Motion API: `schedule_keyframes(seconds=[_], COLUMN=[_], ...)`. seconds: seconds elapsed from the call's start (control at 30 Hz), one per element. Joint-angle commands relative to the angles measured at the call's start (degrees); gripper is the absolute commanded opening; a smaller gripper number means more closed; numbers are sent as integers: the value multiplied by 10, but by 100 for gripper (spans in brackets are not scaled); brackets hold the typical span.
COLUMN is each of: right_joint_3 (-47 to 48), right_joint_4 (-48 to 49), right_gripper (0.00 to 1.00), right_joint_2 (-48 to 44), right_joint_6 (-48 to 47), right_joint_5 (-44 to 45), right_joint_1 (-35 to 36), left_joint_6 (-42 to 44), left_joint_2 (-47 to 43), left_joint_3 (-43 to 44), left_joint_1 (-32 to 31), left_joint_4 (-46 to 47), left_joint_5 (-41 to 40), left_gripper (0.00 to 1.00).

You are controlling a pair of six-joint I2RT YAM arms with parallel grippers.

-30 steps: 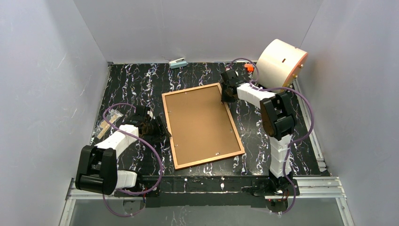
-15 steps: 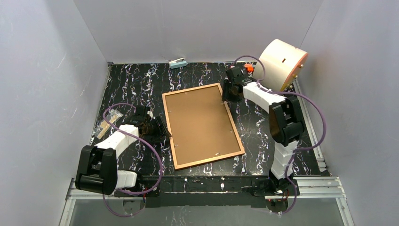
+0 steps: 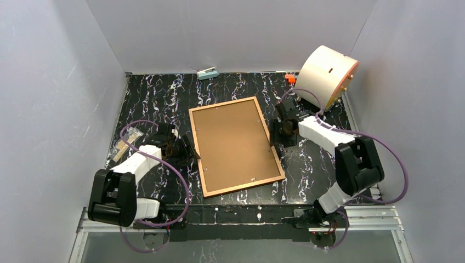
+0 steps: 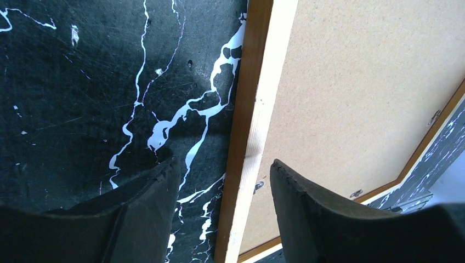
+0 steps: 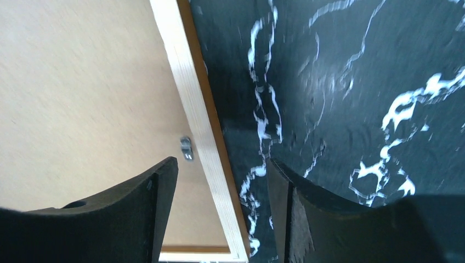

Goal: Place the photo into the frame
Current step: Install the photo frame at the center of the board.

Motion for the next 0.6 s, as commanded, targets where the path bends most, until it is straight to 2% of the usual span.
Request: schedule_keyframes(seconds=[0.0,0.57], right_joint_3=[-38,-38], right_joint_4=[-8,43], right_gripper=[70,71], right_joint_2=[-37,28], right_joint_6=[1,25], right_joint_5=[-41,-71], right_joint_1=[-2,15], left_joint_6=[1,1], left_joint_2=[-8,-4], left_joint_3=[-8,-10], left_joint_1=[-1,-2], left_joint_4=[-12,-13], left_joint_5=[0,-1], left_gripper=[59,59])
